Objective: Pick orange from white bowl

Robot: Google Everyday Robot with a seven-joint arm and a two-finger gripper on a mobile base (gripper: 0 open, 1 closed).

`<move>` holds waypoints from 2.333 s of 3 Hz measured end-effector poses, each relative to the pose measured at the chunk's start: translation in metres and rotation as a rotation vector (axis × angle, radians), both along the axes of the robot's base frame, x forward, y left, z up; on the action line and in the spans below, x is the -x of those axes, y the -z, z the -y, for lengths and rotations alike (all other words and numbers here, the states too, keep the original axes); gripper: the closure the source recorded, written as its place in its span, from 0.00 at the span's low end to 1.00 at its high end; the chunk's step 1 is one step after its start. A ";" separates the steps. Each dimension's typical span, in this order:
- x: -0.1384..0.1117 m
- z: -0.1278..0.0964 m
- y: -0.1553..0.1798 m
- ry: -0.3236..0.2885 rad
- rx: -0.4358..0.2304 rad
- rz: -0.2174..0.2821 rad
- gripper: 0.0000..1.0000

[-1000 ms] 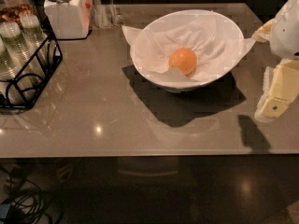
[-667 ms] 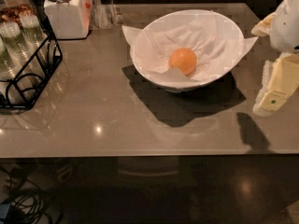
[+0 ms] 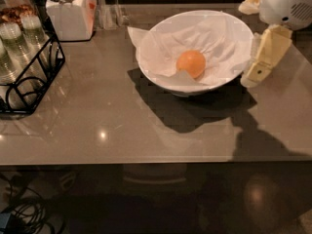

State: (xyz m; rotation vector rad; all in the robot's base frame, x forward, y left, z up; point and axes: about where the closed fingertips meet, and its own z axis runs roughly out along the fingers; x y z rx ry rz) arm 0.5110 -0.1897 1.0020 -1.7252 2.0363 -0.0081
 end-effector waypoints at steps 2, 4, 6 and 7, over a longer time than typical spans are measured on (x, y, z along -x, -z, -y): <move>-0.003 0.009 -0.004 0.031 -0.052 0.021 0.00; -0.037 -0.028 0.000 -0.047 -0.183 0.014 0.00; -0.038 -0.029 0.000 -0.049 -0.185 0.015 0.19; -0.058 -0.045 0.011 -0.066 -0.264 0.010 0.23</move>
Offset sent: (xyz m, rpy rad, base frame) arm -0.0005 -0.0246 0.0026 0.1107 -0.0178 -0.0709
